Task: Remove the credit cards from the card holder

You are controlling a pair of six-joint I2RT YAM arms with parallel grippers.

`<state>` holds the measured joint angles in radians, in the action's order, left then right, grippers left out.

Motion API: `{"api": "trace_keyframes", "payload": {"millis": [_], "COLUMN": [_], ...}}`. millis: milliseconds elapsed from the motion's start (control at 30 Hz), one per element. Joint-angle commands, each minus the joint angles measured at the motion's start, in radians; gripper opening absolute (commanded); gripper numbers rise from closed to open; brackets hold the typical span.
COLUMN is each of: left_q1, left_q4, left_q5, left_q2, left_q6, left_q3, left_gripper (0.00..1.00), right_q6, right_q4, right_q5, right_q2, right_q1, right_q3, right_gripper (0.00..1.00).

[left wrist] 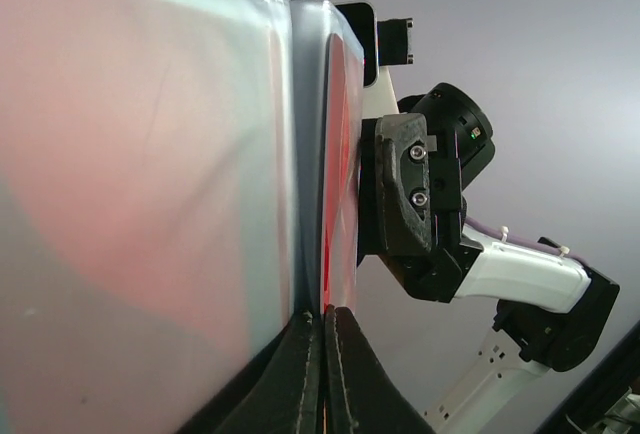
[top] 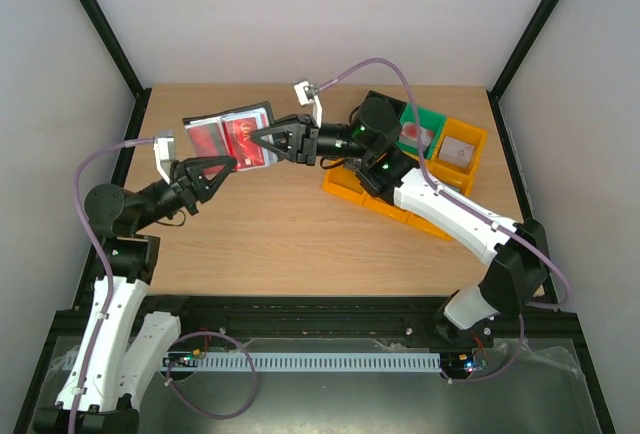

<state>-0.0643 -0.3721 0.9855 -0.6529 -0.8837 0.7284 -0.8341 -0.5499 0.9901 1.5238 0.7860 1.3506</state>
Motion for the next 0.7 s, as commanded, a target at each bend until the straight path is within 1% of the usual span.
{"api": "trace_keyframes", "payload": {"millis": [0, 267, 367, 500, 633, 667], "left_q1": [0.012, 0.015, 0.015, 0.015, 0.015, 0.015], "left_q4": [-0.007, 0.003, 0.020, 0.013, 0.015, 0.014], "left_q5": [-0.007, 0.000, 0.001, 0.003, 0.005, 0.005], "left_q2": [0.011, 0.011, 0.012, 0.012, 0.012, 0.013], "left_q6": [0.013, 0.038, 0.054, 0.056, 0.056, 0.058], "left_q3": [0.009, 0.021, 0.025, 0.028, 0.028, 0.028], "left_gripper": [0.02, 0.02, 0.02, 0.02, 0.02, 0.02], "right_q6": [0.044, 0.066, 0.079, 0.100, 0.119, 0.129], "right_q4": [0.023, 0.060, 0.080, 0.119, 0.150, 0.164], "right_q5": [0.048, 0.065, 0.072, 0.080, 0.086, 0.085], "right_q2": [-0.063, -0.068, -0.068, -0.077, -0.082, -0.084], "right_q1": [-0.011, -0.026, -0.030, -0.043, -0.046, -0.048], "right_q3": [-0.019, -0.010, -0.002, -0.001, 0.008, 0.012], "right_gripper": [0.23, 0.23, 0.17, 0.15, 0.02, 0.02]}}
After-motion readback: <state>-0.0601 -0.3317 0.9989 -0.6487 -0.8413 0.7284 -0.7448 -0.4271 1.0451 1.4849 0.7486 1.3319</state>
